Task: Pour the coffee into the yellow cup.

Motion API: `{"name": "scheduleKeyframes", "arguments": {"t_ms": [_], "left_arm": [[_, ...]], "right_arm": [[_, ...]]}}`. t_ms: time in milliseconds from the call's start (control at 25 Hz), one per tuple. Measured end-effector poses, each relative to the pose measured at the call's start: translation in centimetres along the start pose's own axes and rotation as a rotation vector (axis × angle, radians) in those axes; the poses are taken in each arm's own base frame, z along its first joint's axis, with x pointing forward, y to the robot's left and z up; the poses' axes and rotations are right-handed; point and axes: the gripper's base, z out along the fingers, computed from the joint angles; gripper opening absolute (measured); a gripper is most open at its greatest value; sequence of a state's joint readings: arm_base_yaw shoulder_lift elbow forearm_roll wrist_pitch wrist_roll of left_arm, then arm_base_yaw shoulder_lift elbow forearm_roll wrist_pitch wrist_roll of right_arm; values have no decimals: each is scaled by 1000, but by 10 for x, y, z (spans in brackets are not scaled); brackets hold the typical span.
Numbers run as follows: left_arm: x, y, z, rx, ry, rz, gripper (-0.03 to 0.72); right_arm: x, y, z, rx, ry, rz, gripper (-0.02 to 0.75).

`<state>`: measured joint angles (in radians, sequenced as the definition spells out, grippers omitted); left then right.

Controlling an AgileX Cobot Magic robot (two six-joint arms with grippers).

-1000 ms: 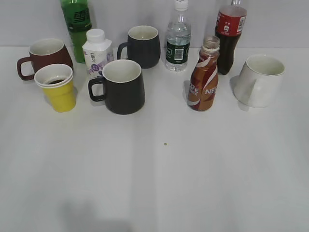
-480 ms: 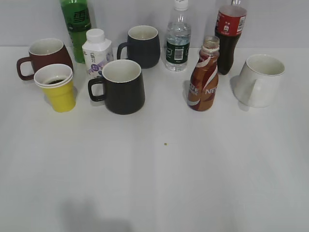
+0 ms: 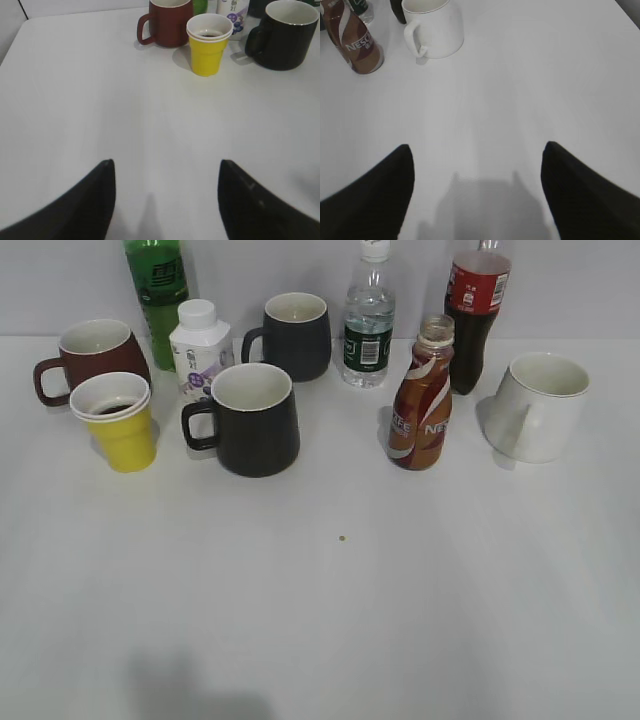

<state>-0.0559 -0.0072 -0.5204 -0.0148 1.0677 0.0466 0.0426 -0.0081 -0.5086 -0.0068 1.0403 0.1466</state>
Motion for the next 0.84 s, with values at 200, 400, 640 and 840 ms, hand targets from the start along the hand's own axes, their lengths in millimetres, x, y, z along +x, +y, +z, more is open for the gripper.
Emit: {"name": "scheduleKeyframes", "arguments": {"t_ms": [200, 400, 640, 840], "left_arm": [[0, 0, 0, 0, 0, 0, 491], [0, 0, 0, 0, 0, 0, 492], [0, 0, 0, 0, 0, 0, 492], [0, 0, 0, 0, 0, 0, 492]], "right_arm": [[0, 0, 0, 0, 0, 0, 591], [0, 0, 0, 0, 0, 1, 591], [0, 0, 0, 0, 0, 1, 591], [0, 0, 0, 0, 0, 1, 591]]}}
